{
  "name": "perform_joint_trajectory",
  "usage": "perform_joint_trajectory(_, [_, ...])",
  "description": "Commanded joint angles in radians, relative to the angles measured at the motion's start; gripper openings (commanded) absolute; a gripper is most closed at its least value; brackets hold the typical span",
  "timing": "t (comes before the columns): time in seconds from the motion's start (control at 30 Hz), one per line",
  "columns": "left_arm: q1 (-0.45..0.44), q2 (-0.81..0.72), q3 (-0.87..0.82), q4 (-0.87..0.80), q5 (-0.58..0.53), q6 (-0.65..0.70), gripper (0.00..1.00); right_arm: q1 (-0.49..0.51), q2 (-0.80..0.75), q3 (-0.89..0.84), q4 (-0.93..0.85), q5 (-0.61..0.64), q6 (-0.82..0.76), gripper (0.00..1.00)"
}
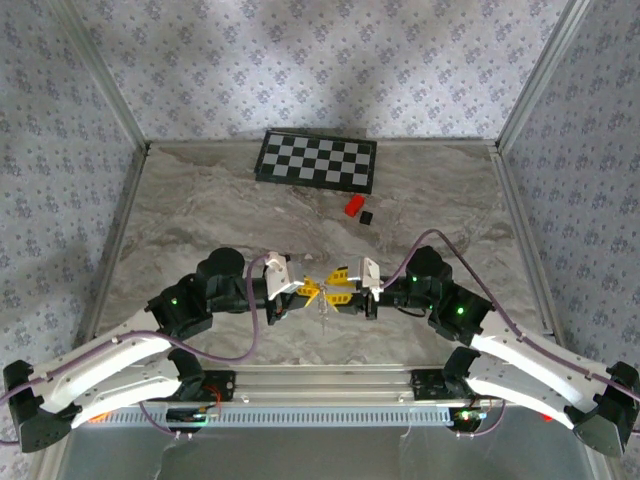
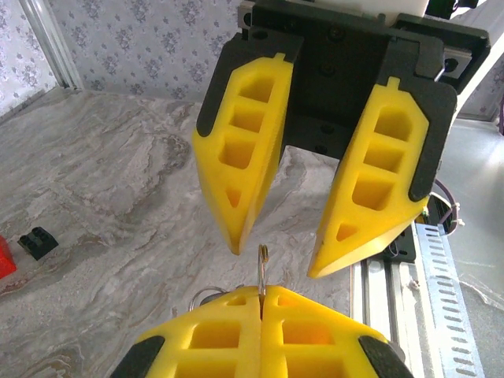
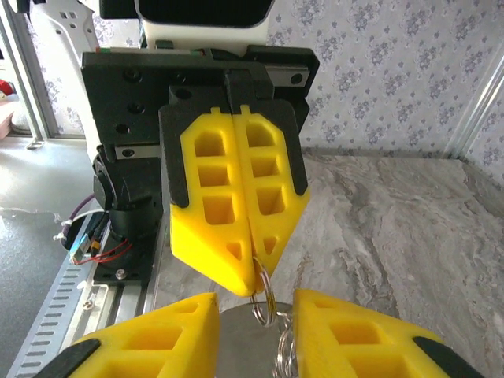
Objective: Put the keys on the keyring
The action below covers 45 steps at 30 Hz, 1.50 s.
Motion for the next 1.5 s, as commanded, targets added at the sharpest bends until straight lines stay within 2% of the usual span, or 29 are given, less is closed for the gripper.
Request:
perform_joint_trajectory(0.0, [-0.011,0.007,0.034,0.017,0.027,0.016,0.0,0.009,0.006,0.013,0.033,-0.012,0.014,0.27])
perform_joint_trajectory(0.33, [-0.017,0.002,0.029,0.016,0.021,0.015,0.0,0.01,0.006,0.026,-0.012,0.003,-0.018,0.17])
perform_joint_trajectory(0.57, [-0.018,0.006,0.033,0.013,0.018,0.017,0.0,0.011,0.007,0.043,-0.062,0.026,-0.053,0.19])
perform_joint_trajectory(0.77, [-0.018,0.014,0.036,0.018,0.018,0.017,0.0,0.011,0.026,0.055,-0.059,0.01,-0.055,0.08])
perform_joint_trajectory(0.83, [-0.018,0.017,0.04,0.018,0.015,0.017,0.0,0.013,0.037,0.06,-0.053,0.002,-0.05,0.01])
perform_joint_trajectory(0.9, [-0.018,0.01,0.035,0.025,0.006,0.013,0.0,0.013,0.042,0.06,-0.052,0.004,-0.045,0.0])
perform_joint_trajectory(1.03, [-0.018,-0.032,-0.004,0.084,-0.009,-0.017,0.23,0.014,0.029,0.032,0.0,0.009,-0.008,0.0])
perform_joint_trajectory(1.3, [-0.018,-0.121,-0.112,0.276,-0.041,-0.127,0.29,0.008,0.017,-0.029,0.192,0.007,0.137,0.0])
perform_joint_trajectory(1.47, [-0.018,-0.145,-0.123,0.288,-0.051,-0.14,0.36,-0.018,0.016,-0.065,0.31,0.013,0.243,0.0])
